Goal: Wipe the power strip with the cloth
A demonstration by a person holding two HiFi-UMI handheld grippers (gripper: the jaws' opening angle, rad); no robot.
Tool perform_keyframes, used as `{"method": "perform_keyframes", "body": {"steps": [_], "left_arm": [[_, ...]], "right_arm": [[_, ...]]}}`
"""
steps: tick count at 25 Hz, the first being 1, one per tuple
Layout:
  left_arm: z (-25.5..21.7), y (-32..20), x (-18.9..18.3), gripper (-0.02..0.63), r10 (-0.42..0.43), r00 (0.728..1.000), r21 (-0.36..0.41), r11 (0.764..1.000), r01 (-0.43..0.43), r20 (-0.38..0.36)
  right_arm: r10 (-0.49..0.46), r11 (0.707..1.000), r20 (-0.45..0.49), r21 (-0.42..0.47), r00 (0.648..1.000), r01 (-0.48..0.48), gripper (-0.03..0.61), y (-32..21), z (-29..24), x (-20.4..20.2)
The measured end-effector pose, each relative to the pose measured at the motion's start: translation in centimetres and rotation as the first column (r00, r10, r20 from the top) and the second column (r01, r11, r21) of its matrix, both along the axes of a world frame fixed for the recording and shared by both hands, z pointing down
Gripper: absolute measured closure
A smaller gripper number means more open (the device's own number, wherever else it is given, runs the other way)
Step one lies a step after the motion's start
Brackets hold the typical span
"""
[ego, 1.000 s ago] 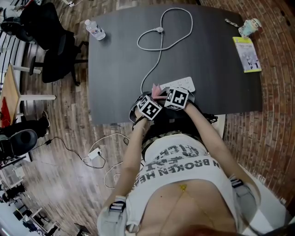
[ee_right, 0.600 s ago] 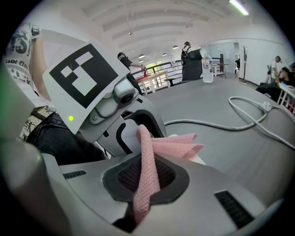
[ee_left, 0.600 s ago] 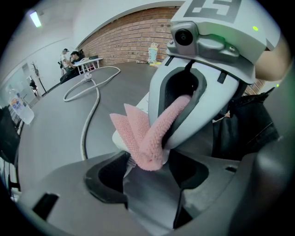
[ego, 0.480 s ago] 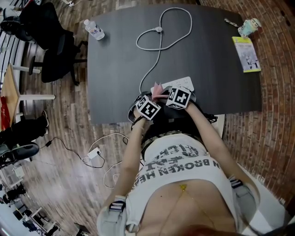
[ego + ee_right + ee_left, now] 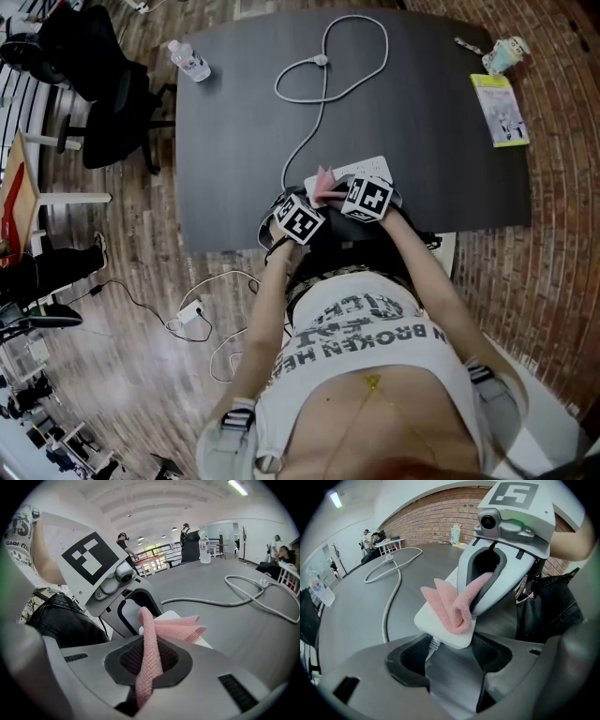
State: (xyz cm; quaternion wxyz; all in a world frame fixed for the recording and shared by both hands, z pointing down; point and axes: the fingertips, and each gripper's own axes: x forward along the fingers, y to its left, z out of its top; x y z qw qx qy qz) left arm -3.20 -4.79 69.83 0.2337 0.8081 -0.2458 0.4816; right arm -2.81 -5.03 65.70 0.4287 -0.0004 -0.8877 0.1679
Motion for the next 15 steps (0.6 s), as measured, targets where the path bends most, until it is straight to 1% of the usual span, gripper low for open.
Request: {"method": "perform_keyframes", "body": {"steps": [15], "left_arm": [[0.1,0.0,-0.2,0.341,0.004,1.0,0.0,1.0,-0.004,0.0]], "right_arm": [[0.066,0.998,-0.003,-0.007,0.998,-0.066,0.563,-0.6,0.1,2.3]]}}
